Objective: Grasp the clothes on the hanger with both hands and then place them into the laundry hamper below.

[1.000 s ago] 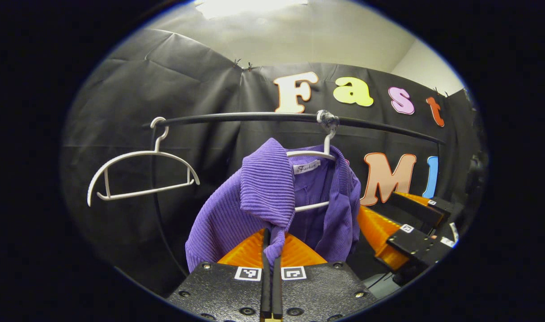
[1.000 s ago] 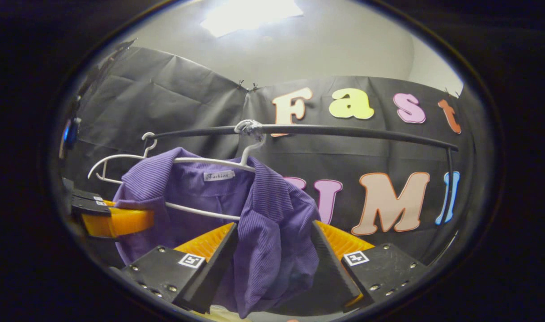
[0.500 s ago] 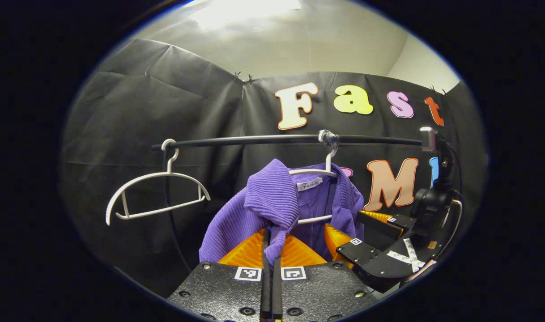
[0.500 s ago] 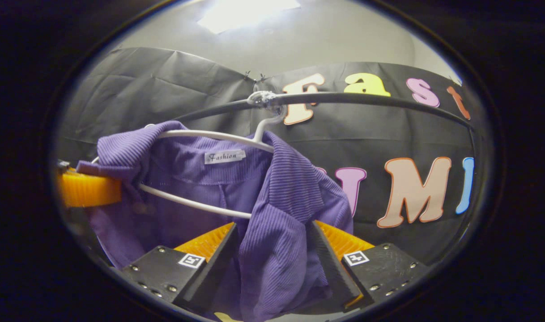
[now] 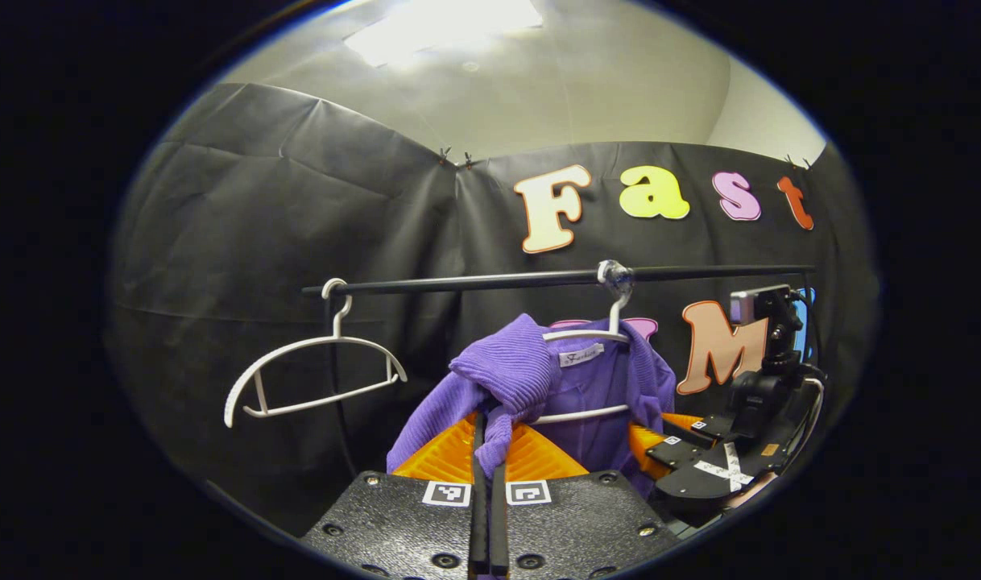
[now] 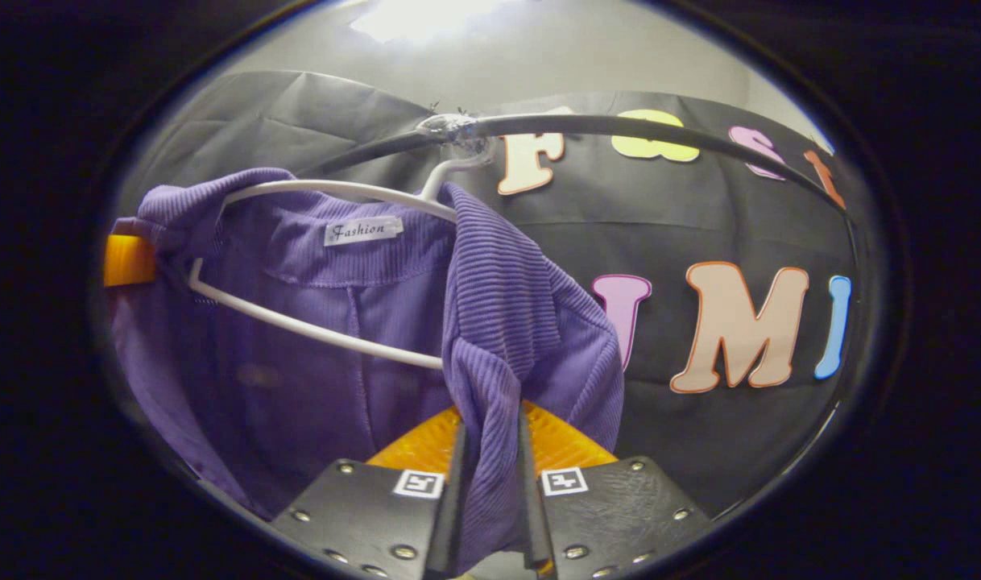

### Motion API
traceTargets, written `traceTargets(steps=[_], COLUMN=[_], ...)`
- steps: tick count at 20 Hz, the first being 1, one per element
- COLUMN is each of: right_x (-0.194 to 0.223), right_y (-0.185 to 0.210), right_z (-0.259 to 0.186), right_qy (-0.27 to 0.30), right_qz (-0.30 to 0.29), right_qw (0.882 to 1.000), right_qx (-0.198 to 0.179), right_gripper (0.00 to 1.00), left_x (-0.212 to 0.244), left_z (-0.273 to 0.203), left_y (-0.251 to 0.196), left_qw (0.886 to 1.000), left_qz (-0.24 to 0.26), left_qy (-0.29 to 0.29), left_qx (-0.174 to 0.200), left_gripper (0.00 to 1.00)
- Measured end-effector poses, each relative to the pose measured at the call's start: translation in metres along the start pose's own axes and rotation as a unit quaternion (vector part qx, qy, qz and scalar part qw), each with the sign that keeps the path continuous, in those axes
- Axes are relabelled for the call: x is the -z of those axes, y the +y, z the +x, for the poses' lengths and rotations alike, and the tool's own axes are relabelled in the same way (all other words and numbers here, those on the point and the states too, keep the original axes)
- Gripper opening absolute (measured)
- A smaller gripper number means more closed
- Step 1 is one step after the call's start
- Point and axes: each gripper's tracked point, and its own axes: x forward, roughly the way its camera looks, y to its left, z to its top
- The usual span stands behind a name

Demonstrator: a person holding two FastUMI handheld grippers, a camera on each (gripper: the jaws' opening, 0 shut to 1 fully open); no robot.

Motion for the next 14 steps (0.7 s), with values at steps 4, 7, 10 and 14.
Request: traceTargets(steps=[4, 7, 10, 14], right_x=[0.001, -0.006, -0.013, -0.028], right_y=[-0.017, -0.027, -0.039, -0.064], right_z=[-0.001, -0.005, -0.006, -0.007], right_qy=[0.016, 0.014, 0.005, -0.015], right_qz=[-0.004, -0.007, -0.018, -0.032], right_qw=[0.999, 0.999, 0.998, 0.995], right_qx=[0.032, 0.048, 0.067, 0.097], right_gripper=[0.05, 0.08, 0.05, 0.07], left_x=[-0.007, -0.009, -0.013, -0.022], left_z=[0.003, 0.004, 0.006, 0.007], left_y=[0.016, 0.026, 0.034, 0.043], left_qw=[1.0, 0.999, 0.999, 0.998], left_qz=[0.0, -0.006, -0.003, -0.006], left_qy=[-0.008, -0.012, -0.016, -0.026], left_qx=[-0.023, -0.036, -0.046, -0.053], left_gripper=[0.02, 0.05, 0.02, 0.02])
